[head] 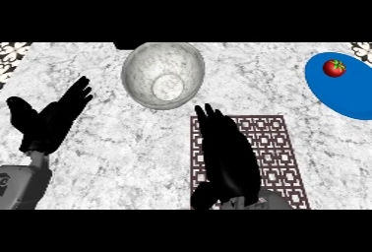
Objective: Pick the croissant from the placemat and place it in the bowl
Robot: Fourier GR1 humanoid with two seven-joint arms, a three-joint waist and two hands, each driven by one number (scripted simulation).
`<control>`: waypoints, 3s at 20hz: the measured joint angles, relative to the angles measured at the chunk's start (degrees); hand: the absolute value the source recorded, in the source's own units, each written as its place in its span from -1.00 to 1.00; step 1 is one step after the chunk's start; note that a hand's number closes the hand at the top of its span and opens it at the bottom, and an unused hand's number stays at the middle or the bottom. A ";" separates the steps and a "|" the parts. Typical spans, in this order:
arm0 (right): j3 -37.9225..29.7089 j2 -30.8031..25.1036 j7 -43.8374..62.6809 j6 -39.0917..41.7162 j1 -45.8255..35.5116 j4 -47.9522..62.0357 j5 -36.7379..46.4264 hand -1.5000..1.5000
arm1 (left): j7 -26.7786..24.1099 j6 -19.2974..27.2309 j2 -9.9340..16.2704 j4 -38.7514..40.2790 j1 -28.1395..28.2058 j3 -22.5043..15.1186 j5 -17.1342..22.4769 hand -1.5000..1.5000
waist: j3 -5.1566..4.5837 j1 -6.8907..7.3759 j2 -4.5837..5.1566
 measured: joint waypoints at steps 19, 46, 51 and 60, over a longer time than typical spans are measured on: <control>-3.09 0.18 -0.26 4.00 0.08 7.09 0.35 -1.00 | -0.90 -1.68 -0.83 0.01 1.46 1.58 -0.86 0.00 | 0.07 -0.11 0.08; -7.45 0.64 -6.12 1.17 4.86 19.82 3.58 -1.00 | 1.30 -3.08 -3.66 -2.02 1.46 3.58 -3.89 0.00 | 0.12 -0.07 0.14; -9.89 0.45 -8.58 0.95 5.94 22.05 4.97 -1.00 | 2.73 -4.18 -3.66 -3.29 1.44 4.78 -3.77 0.00 | 0.13 -0.12 0.14; -11.18 0.66 -13.38 -1.55 4.99 26.23 9.22 1.00 | 2.88 -5.40 -5.41 -3.65 2.03 6.53 -5.98 0.00 | 0.07 -0.07 0.03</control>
